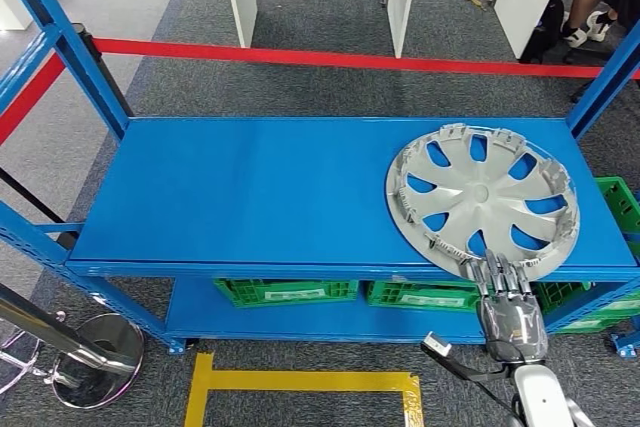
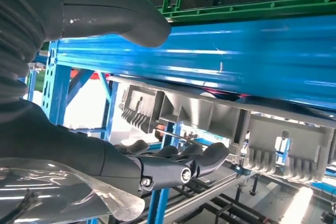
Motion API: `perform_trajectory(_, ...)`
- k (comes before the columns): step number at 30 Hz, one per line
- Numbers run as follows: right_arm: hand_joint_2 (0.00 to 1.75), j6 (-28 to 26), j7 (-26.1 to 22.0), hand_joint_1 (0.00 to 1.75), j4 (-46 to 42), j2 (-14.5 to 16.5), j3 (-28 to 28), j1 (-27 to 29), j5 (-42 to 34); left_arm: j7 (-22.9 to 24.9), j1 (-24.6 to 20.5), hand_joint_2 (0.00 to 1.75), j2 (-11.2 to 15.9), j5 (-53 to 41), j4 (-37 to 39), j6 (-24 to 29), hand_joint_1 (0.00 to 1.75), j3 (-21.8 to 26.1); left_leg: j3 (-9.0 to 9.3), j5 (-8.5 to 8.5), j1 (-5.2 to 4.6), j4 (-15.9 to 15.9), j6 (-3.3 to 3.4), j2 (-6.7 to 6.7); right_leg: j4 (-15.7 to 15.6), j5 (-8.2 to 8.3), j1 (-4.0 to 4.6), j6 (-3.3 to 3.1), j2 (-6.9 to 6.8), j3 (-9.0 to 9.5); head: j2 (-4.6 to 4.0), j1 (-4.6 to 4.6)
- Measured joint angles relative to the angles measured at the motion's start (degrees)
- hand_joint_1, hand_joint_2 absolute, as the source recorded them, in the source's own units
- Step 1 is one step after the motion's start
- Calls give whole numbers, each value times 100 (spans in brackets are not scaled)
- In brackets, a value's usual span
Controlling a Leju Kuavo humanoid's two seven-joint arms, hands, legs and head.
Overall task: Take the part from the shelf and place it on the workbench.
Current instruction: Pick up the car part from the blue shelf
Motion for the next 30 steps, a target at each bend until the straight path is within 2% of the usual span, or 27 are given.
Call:
perform_trajectory(11, 175, 0, 244, 0, -19, 2, 201, 12, 0, 0, 0, 0, -2, 38, 0, 0, 0, -15, 0, 0, 0, 0, 0, 0, 0, 0, 0, 0, 0, 0, 0, -1)
perform_trajectory(18, 175, -4, 1064, 0, -528, -181, 620, 4, -1, -2, 6, 0, -4, 96, 0, -3, 0, -21, 0, 0, 0, 0, 0, 0, 0, 0, 0, 0, 0, 0, 0, 1)
perform_trajectory(27, 175, -4, 1801, 0, -1137, -553, 1206, -128, 0, -2, 25, 0, -8, 118, 0, -11, 0, -50, 0, 0, 0, 1, 0, 0, 0, 0, 0, 0, 1, 0, 0, -1)
perform_trajectory(30, 175, -4, 1910, 0, -1272, -654, 1368, -193, 1, -2, 27, 0, -9, 121, 0, -11, 0, -52, 0, 0, 0, 1, 0, 0, 0, 0, 0, 0, 0, 0, 0, -1)
